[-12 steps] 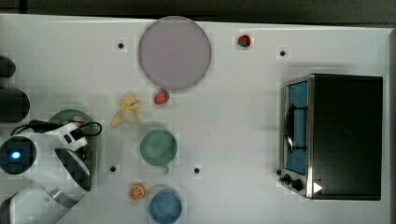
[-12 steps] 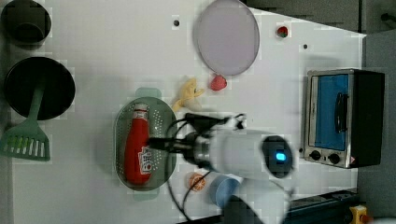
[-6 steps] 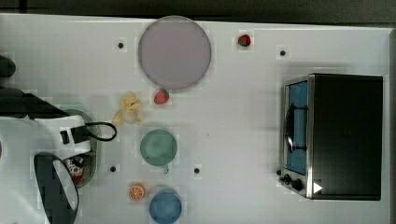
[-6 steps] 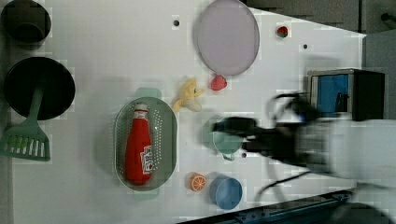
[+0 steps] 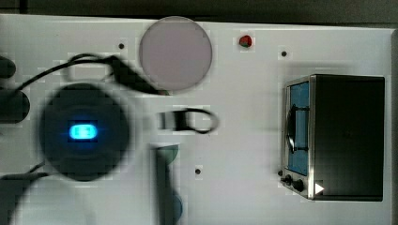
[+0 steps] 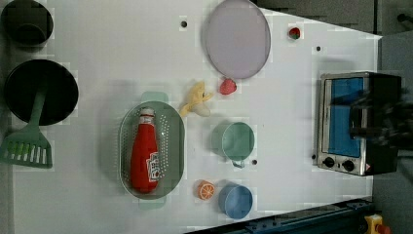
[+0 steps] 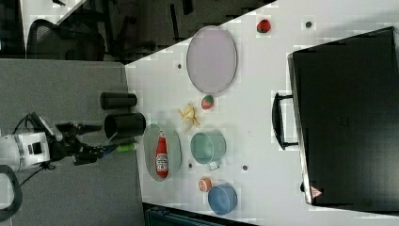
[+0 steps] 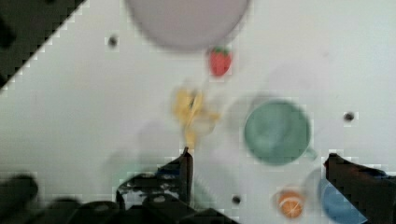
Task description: Pick Ketchup from the table and place it in strainer.
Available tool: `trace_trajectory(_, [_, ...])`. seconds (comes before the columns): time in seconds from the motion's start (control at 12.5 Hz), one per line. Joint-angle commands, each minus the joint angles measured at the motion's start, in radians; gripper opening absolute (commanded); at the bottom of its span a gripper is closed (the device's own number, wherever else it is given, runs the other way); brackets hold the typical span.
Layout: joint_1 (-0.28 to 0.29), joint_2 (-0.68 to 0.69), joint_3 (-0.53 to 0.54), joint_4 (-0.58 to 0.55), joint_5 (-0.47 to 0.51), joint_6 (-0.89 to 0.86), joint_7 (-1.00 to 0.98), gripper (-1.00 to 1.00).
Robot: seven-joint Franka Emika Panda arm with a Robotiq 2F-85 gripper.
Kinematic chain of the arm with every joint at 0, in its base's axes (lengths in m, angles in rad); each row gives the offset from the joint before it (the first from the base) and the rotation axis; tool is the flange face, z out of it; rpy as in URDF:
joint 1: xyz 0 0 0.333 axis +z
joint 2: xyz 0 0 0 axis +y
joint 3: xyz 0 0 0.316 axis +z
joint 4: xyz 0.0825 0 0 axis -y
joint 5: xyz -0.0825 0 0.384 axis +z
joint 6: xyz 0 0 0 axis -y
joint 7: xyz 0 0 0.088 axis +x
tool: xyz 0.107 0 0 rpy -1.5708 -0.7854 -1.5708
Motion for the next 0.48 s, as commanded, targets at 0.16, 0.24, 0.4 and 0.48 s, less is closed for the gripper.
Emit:
trace_trajectory(0.16, [-0.051, 0.01, -0.126, -0.002, -0.085, -0.071, -0.083, 1.0])
trace_trajectory(0.24, [-0.051, 0.014, -0.138, 0.007, -0.135, -0.065, -0.081, 1.0])
trace_trajectory(0.4, [-0.05, 0.028, -0.135, 0.038, -0.169, -0.061, -0.081, 1.0])
trace_trajectory(0.48, [-0.05, 0.029, -0.134, 0.047, -0.157, -0.071, -0.08, 1.0])
